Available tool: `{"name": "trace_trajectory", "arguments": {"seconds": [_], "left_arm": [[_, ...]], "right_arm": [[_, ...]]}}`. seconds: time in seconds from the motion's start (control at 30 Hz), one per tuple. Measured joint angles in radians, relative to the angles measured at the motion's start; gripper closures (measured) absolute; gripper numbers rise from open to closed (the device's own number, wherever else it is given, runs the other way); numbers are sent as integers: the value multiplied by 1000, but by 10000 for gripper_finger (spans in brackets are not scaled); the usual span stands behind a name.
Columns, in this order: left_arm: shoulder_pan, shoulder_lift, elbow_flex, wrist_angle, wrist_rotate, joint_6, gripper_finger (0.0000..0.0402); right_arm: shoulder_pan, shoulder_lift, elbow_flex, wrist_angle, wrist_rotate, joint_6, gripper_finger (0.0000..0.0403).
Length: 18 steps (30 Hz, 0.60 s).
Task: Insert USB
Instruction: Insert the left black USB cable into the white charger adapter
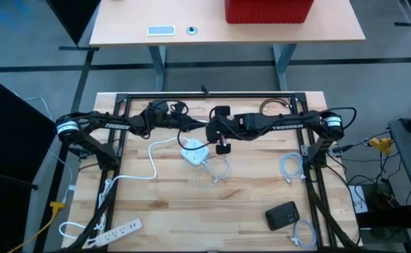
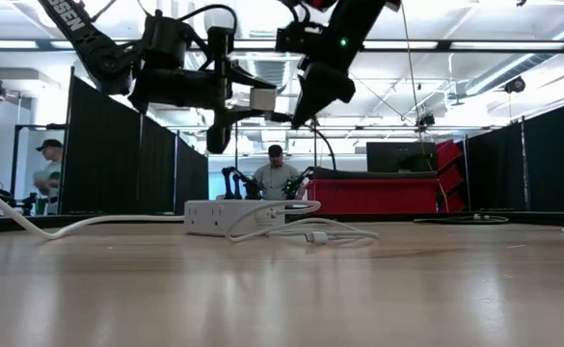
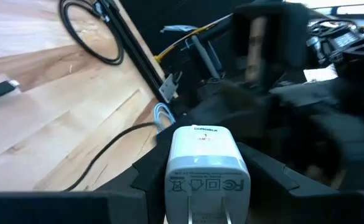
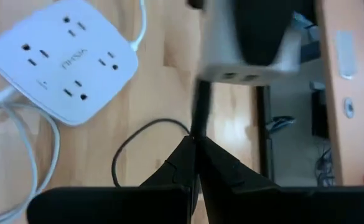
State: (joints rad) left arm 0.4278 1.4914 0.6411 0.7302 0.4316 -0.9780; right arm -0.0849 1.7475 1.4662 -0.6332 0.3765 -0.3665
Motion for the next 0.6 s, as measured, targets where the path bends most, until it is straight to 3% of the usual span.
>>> {"name": "trace_trajectory", "arguments": {"seconds": [0.1,0.6], "left_arm": [[0,0,0,0,-4,6,257],[0,-3,0,-20,10,15,257]], "right_arm": [[2,-14,0,17,40,-1,403],[13,-36,-2,-36,43,47,403]]}}
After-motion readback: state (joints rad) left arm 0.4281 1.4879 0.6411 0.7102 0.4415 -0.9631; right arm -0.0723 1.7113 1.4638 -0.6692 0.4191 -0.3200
